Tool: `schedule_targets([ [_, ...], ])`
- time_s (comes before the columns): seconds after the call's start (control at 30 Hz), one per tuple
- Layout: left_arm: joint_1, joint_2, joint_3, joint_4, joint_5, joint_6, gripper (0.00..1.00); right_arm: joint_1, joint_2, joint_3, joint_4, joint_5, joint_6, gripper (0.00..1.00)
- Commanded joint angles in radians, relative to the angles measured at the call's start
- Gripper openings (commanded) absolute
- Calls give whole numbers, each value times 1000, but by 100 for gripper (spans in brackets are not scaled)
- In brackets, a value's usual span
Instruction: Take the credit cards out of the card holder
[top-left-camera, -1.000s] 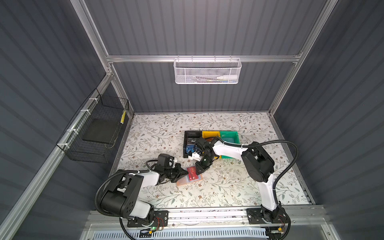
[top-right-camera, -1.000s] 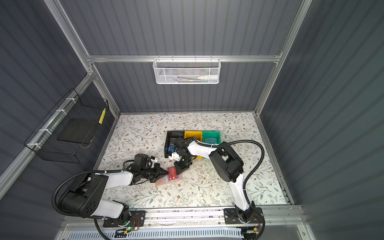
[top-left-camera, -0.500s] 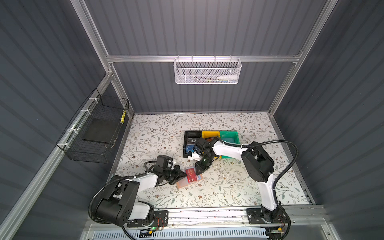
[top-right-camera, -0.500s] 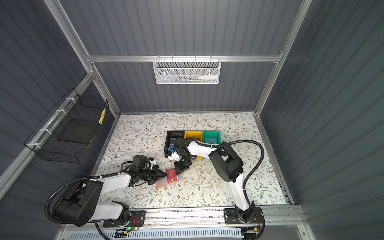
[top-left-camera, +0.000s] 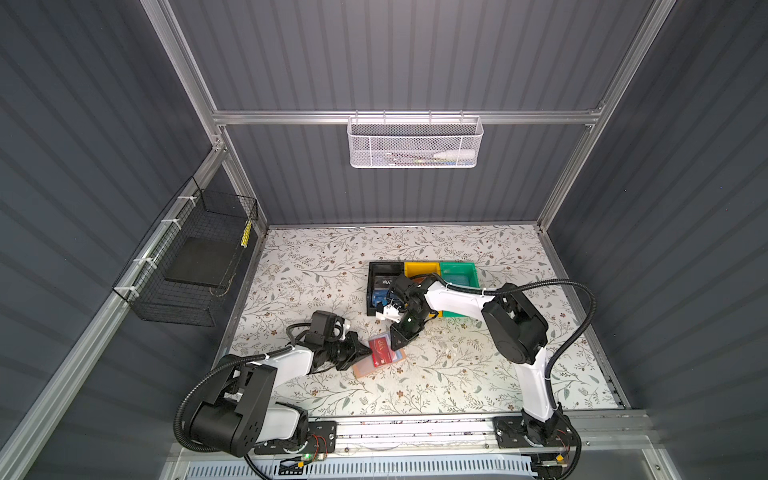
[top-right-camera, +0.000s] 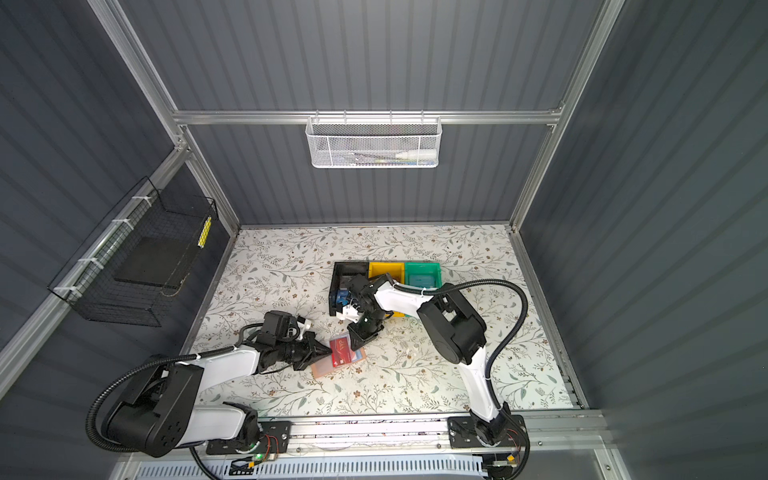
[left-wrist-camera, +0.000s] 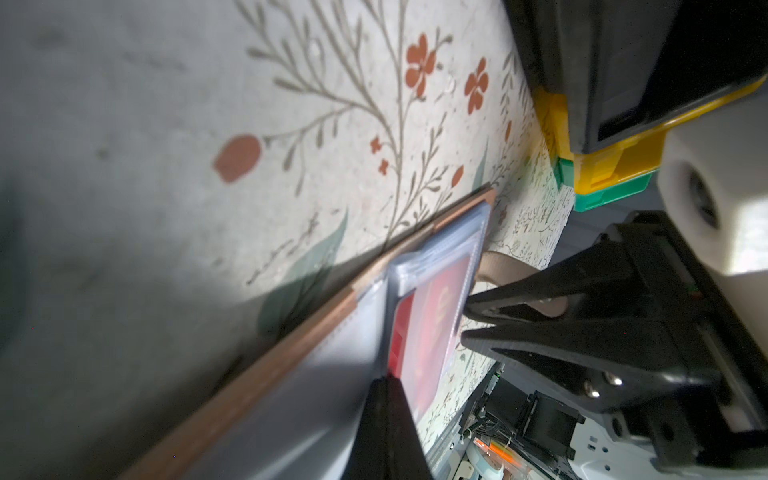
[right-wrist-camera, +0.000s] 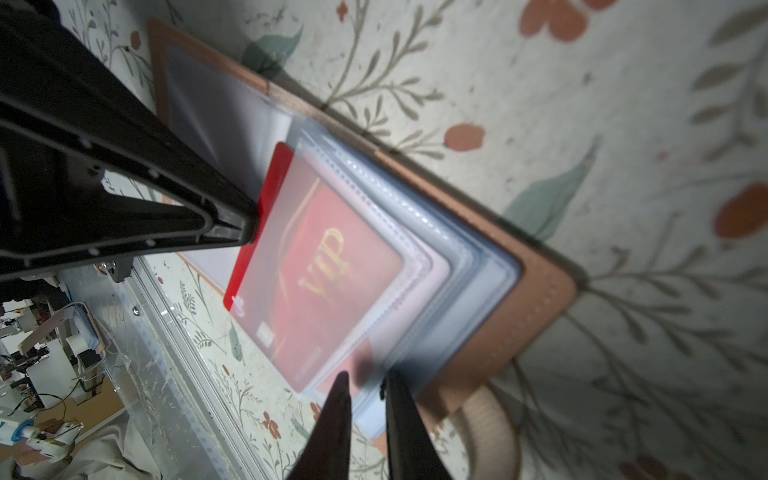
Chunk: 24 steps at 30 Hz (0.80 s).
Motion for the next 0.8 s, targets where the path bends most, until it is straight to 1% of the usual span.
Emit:
schedule_targets([
  [0.0, 12, 6, -6, -56, -8, 22, 0, 17, 34, -5, -41, 37, -17, 20],
  [0.27, 41, -32, -10, -95, -12, 30, 0, 16, 40, -6, -44, 34, -17, 20],
  [0.57, 53, -40, -18, -108, -17, 30, 0, 17, 23, 0, -46, 33, -14, 20],
  [0.77, 99, -108, -12, -212, -19, 72, 0, 18, -4, -2, -55, 52, -16, 20],
])
